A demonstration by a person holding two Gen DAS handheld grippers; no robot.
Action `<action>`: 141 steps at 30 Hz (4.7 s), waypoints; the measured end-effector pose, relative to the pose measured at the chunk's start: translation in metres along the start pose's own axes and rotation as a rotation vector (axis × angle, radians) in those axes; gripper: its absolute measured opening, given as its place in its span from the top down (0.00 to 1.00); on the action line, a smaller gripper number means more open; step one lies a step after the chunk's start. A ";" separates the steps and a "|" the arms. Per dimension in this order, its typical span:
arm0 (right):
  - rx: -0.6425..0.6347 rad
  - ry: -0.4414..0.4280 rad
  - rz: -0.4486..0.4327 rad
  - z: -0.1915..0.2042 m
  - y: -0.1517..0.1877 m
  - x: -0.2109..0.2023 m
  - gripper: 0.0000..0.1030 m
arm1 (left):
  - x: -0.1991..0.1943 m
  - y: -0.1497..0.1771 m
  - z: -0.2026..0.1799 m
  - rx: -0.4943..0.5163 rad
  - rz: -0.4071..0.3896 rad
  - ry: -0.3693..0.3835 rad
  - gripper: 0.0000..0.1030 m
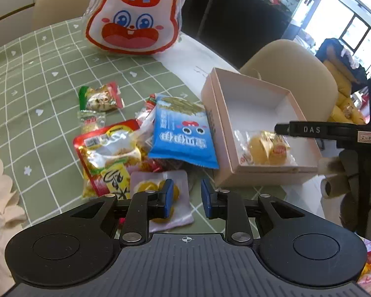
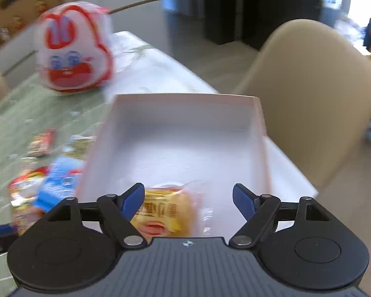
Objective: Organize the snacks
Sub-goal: 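Lower the bun into the pink box with the right tool while the left tool releases the spoon packet inside, then grasp the red snack bag with the left tool while the right tool reaches toward the green-ball packet, then grasp the packet of three green balls with the right tool while the left tool lifts the red bag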
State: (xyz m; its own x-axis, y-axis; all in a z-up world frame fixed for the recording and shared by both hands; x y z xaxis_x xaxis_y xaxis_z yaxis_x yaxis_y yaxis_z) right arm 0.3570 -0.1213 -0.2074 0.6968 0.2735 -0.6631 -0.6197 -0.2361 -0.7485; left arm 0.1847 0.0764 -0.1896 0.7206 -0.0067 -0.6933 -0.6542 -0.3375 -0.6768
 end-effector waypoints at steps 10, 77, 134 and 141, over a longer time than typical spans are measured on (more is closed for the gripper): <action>-0.341 -0.151 -0.313 0.109 0.021 -0.093 0.23 | -0.019 0.020 0.033 0.001 -0.034 -0.108 0.73; -0.249 -0.615 0.089 0.228 0.099 -0.025 0.38 | -0.003 0.030 0.129 -0.356 -0.071 0.010 0.73; -0.095 -0.467 -0.026 0.125 0.107 -0.072 0.49 | 0.022 0.008 0.066 -0.140 0.004 0.127 0.72; -0.137 -0.428 0.030 0.144 0.104 -0.044 0.79 | 0.046 0.018 0.076 -0.150 0.047 0.160 0.72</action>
State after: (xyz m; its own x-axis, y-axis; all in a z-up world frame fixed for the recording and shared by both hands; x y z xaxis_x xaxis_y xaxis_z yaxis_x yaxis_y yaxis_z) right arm 0.2099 -0.0237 -0.2554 0.4492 0.6191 -0.6442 -0.5636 -0.3631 -0.7420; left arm 0.1885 0.1414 -0.2521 0.7251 -0.1711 -0.6670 -0.6552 -0.4694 -0.5919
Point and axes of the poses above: each gripper's, at about its wrist camera, not at the fingertips, and x roughly the way its jaws point, z to its left, y to its underside, the point moved 10 cm from there along x, roughly the way its jaws point, and after that the axes turned 10 degrees about -z, right-handed, at the moved point
